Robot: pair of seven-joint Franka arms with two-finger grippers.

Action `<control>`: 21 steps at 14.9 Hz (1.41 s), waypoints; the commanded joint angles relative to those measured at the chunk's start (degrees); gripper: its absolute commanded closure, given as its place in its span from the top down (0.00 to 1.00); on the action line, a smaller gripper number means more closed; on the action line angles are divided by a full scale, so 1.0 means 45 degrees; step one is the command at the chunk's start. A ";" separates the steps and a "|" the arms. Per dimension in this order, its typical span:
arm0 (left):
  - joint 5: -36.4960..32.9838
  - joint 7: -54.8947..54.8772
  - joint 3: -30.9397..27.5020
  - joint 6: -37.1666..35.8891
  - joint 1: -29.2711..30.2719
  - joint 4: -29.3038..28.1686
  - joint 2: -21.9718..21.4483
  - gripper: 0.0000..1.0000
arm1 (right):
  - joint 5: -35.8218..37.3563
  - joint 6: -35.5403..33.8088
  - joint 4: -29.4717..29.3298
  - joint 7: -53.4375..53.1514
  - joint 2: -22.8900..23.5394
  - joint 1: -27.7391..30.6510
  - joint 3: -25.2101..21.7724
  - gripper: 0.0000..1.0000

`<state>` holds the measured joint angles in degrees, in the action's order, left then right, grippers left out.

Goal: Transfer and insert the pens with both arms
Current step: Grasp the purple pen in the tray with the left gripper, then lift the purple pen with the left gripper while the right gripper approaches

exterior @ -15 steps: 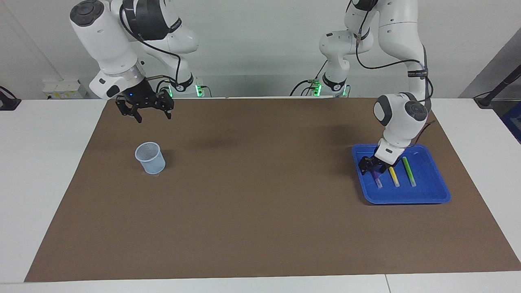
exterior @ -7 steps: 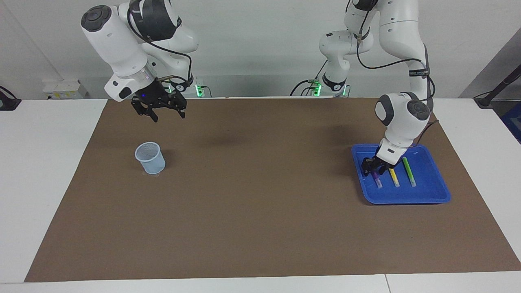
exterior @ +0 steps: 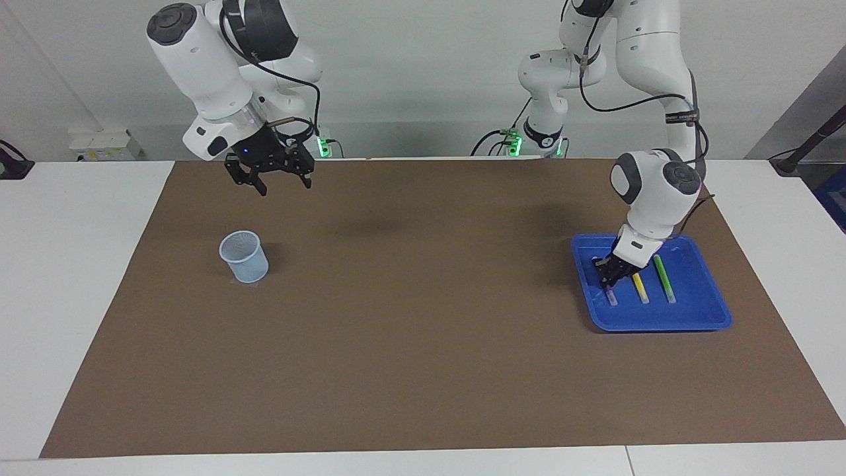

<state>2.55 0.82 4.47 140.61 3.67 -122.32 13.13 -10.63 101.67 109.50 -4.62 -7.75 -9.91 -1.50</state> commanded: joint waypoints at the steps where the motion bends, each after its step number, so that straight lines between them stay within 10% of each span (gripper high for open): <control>1: 0.0136 -0.0006 -0.0095 -0.0503 -0.0074 0.0170 0.0012 0.00 | -0.0293 0.0279 0.0314 0.0594 -0.0291 -0.0161 -0.0038 1.00; 11: 0.0329 0.3558 0.0022 -0.4779 -0.0113 0.2707 -0.0672 0.00 | -0.1832 0.1526 0.0372 0.0755 -0.0174 -0.0688 0.0021 1.00; 21: 0.5288 1.2722 0.1154 -0.5739 -0.0620 0.3412 -0.1374 0.00 | -0.5235 0.3888 0.0412 -0.4730 0.0275 -0.2248 0.0060 1.00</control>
<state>23.33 52.08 9.64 116.12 1.88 -106.80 8.00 -32.22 115.81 110.65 -21.30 -6.82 -17.74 -1.22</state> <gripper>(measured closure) 0.837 0.000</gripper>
